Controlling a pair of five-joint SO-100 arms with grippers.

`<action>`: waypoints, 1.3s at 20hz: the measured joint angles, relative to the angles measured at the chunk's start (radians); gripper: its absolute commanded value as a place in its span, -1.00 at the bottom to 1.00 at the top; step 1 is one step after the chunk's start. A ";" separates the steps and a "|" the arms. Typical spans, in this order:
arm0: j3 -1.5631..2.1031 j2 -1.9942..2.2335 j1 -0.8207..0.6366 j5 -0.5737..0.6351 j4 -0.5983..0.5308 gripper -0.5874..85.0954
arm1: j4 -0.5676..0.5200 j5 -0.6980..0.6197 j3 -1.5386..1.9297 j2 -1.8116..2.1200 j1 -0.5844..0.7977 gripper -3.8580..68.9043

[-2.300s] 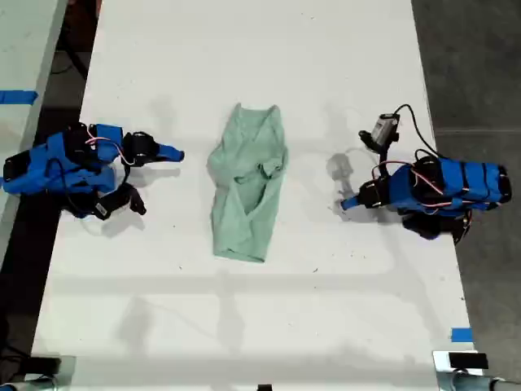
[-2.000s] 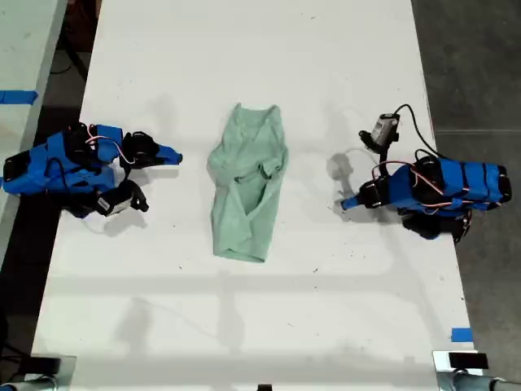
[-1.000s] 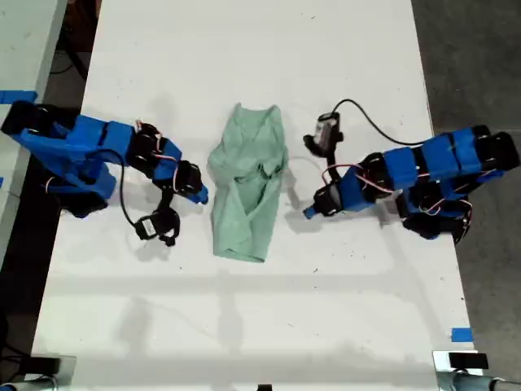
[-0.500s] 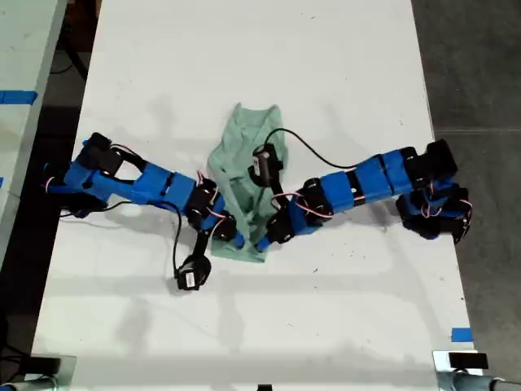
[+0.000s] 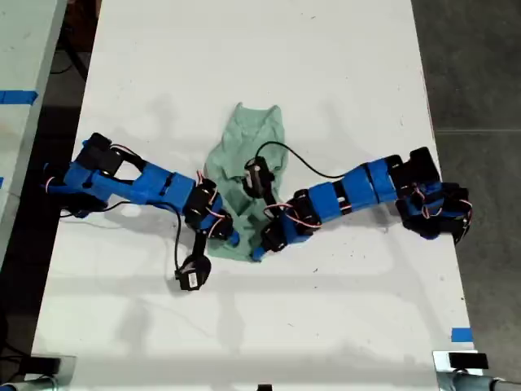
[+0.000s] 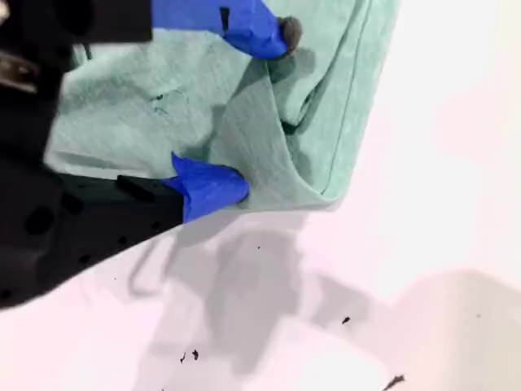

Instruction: Fold t shirt

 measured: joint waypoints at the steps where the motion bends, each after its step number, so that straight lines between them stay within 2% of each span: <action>1: -0.011 -0.003 0.000 0.000 0.000 -0.44 | 0.002 -0.003 -0.048 -0.041 -0.005 -0.20; 2: -0.018 -0.005 0.000 0.000 0.000 -0.45 | 0.000 -0.005 -0.074 -0.072 -0.006 -0.24; 3: -0.021 -0.005 0.000 0.000 -0.006 -0.45 | 0.000 -0.006 -0.087 -0.091 -0.006 -0.73; 4: -0.021 -0.005 0.000 0.000 -0.006 -0.45 | 0.000 -0.006 -0.098 -0.097 -0.006 -0.86; 8: -0.021 -0.005 0.000 0.000 -0.006 -0.48 | 0.000 -0.006 -0.101 -0.098 -0.006 -0.86; 13: -0.011 0.114 0.000 0.000 0.069 -0.46 | 0.029 -0.005 -0.104 -0.098 -0.006 -0.86; 17: -0.009 0.037 0.006 -0.012 0.075 -0.42 | 0.038 0.000 -0.104 -0.098 -0.008 -0.86; 18: -0.009 -0.012 0.009 -0.025 0.075 -0.47 | 0.043 0.000 -0.104 -0.098 -0.008 -0.86; 19: -0.009 -0.060 0.011 -0.038 0.072 -0.86 | 0.048 0.000 -0.104 -0.098 -0.008 -0.86; 20: -0.026 -0.087 0.018 -0.054 0.072 -0.99 | 0.052 0.002 -0.104 -0.097 -0.009 -0.86; 26: -0.072 -0.123 0.023 -0.094 0.057 -0.99 | 0.071 0.002 -0.106 -0.094 -0.011 -0.86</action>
